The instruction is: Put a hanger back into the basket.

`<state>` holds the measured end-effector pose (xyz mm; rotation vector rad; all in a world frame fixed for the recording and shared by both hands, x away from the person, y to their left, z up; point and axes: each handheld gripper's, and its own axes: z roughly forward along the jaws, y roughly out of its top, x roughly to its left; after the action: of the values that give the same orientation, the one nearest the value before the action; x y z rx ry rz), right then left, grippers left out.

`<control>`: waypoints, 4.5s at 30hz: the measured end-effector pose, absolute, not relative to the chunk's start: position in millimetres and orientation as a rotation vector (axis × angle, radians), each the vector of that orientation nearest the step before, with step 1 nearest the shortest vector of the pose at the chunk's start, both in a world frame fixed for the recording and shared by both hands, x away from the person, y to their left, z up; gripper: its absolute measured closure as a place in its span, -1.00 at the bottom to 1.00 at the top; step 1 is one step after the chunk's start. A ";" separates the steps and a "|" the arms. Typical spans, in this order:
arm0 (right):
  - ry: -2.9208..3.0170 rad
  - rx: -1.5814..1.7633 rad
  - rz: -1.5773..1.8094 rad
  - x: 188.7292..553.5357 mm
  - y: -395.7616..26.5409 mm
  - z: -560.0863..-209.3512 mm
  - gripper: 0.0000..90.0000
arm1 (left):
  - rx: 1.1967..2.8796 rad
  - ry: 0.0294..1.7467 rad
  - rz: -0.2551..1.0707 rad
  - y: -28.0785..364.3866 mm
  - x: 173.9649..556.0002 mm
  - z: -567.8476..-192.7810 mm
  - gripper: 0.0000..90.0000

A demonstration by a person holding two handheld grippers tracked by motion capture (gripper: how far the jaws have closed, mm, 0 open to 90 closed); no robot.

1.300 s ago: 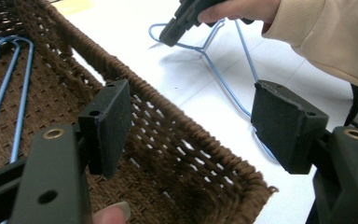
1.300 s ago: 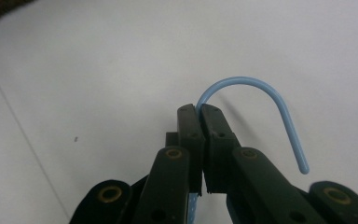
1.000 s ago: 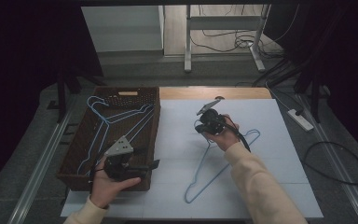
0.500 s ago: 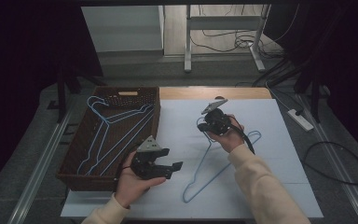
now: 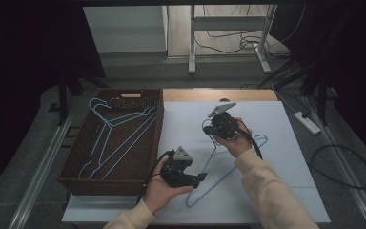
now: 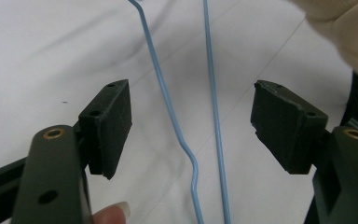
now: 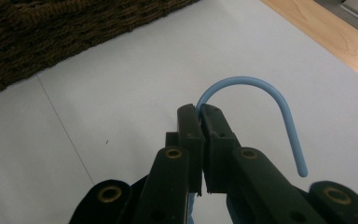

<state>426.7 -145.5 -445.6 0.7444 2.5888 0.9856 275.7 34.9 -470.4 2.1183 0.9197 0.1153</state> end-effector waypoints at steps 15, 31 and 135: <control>2.573 0.736 1.013 422.9 -145.8 -442.0 0.96 | 2.139 1.021 0.081 13.8 309.7 -508.9 -0.30; 2.552 0.728 1.035 417.0 -149.9 -435.2 0.95 | 2.089 1.001 -0.017 11.4 320.8 -517.5 0.79; 2.361 0.948 1.276 312.1 -287.8 -482.0 -0.41 | 1.707 1.142 0.309 291.8 299.8 -394.9 0.92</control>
<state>312.1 -287.8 -482.0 0.9478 2.3606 1.2760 299.8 291.8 -394.9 1.7074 1.1420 0.3089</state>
